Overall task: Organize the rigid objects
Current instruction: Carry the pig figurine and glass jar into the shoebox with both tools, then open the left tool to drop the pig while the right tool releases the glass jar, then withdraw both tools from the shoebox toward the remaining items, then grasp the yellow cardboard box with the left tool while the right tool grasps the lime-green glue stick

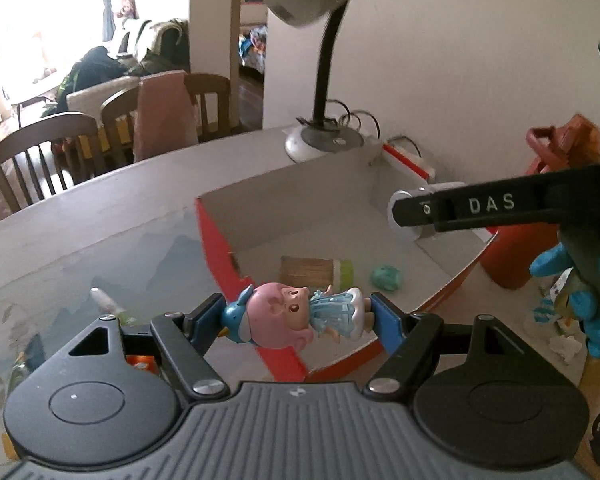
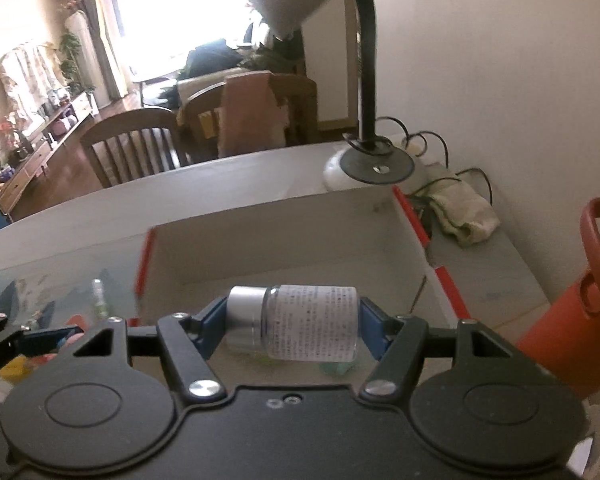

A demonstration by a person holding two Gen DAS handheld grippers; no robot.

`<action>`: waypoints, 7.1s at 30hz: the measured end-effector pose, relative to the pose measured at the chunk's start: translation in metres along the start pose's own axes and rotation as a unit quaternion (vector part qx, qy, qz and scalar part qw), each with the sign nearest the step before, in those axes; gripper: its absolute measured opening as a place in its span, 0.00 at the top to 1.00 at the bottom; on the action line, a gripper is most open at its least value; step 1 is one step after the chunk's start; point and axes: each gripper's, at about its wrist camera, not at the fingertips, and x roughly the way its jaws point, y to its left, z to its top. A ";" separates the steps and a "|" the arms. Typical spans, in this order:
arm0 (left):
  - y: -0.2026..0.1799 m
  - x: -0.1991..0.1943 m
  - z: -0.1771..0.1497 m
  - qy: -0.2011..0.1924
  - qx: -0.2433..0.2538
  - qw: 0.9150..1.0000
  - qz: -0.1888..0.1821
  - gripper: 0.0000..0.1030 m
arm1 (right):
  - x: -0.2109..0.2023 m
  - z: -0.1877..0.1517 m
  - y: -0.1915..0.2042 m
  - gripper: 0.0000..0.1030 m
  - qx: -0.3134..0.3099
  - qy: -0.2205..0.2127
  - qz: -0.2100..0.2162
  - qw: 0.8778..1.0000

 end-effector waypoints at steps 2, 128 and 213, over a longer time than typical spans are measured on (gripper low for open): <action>-0.007 0.015 0.006 0.012 0.005 1.000 0.000 0.25 | 0.010 0.005 -0.006 0.35 -0.002 0.006 -0.002 1.000; 0.125 -0.139 -0.058 -0.027 -0.090 0.993 0.065 0.23 | -0.094 -0.076 0.165 0.04 -0.062 -0.090 0.125 0.986; 0.243 -0.021 -0.172 -0.007 -0.223 0.955 0.194 0.29 | 0.074 -0.137 0.262 0.86 -0.121 0.032 0.045 0.991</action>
